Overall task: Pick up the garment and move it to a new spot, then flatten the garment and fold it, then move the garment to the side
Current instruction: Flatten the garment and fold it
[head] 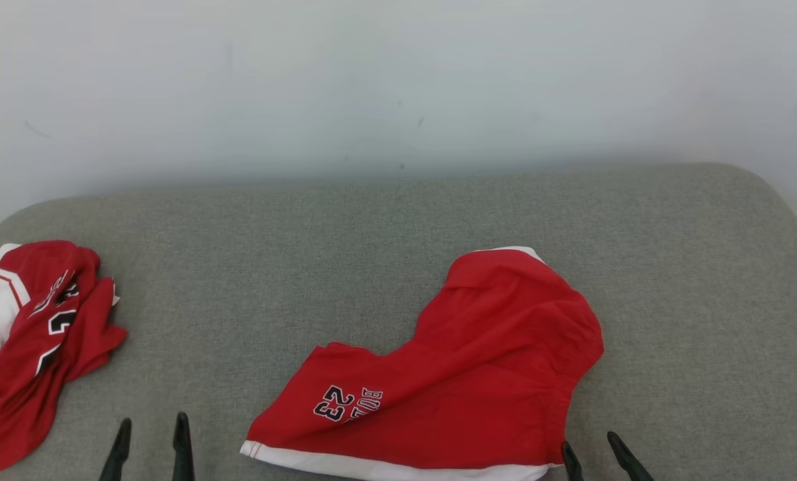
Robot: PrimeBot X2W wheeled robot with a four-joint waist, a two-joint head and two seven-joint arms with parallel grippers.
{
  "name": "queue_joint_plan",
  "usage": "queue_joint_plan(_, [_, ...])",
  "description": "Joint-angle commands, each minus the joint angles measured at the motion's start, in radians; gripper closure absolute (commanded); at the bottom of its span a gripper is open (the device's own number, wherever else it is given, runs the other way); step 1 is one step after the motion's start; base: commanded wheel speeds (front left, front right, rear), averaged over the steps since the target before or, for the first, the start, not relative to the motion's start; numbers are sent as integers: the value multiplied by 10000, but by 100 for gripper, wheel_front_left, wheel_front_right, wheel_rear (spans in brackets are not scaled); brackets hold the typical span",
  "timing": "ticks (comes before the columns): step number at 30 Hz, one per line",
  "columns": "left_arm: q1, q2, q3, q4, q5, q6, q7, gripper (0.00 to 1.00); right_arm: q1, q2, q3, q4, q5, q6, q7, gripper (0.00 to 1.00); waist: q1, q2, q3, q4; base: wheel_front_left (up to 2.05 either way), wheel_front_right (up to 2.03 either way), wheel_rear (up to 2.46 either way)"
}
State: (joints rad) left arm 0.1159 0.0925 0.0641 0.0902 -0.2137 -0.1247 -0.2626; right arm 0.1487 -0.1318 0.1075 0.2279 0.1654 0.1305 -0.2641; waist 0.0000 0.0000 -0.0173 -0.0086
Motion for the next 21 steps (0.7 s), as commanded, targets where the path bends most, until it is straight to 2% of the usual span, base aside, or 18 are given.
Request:
queue_joint_plan(1, [123,24,-77,120,3,-66,-33,0,30,-130,60,41,-28,3,-4,0,0,0,-3,16,0,0,0])
queue_joint_plan(6, [282,470,-928,794,-315,-46,-33,0,6,-508,495,278,-102,3,-2,0,0,0,-15,11,0,0,0])
queue_joint_plan(12, [-161,1606,-2522,1952,-1123,-46,-33,0,-353,-1207,1367,812,-153,3,-4,0,0,0,71,-57,0,0,0])
queue_joint_plan(15, [-512,1962,-3042,2377,-1460,-47,-33,0,-663,-1504,1721,1133,-55,3,-4,0,0,0,161,-98,0,0,0])
queue_joint_plan(21, [-1463,2370,-4015,3125,-2075,-48,-33,0,-1358,-1929,2508,1698,124,3,-4,0,0,0,509,-133,0,0,0])
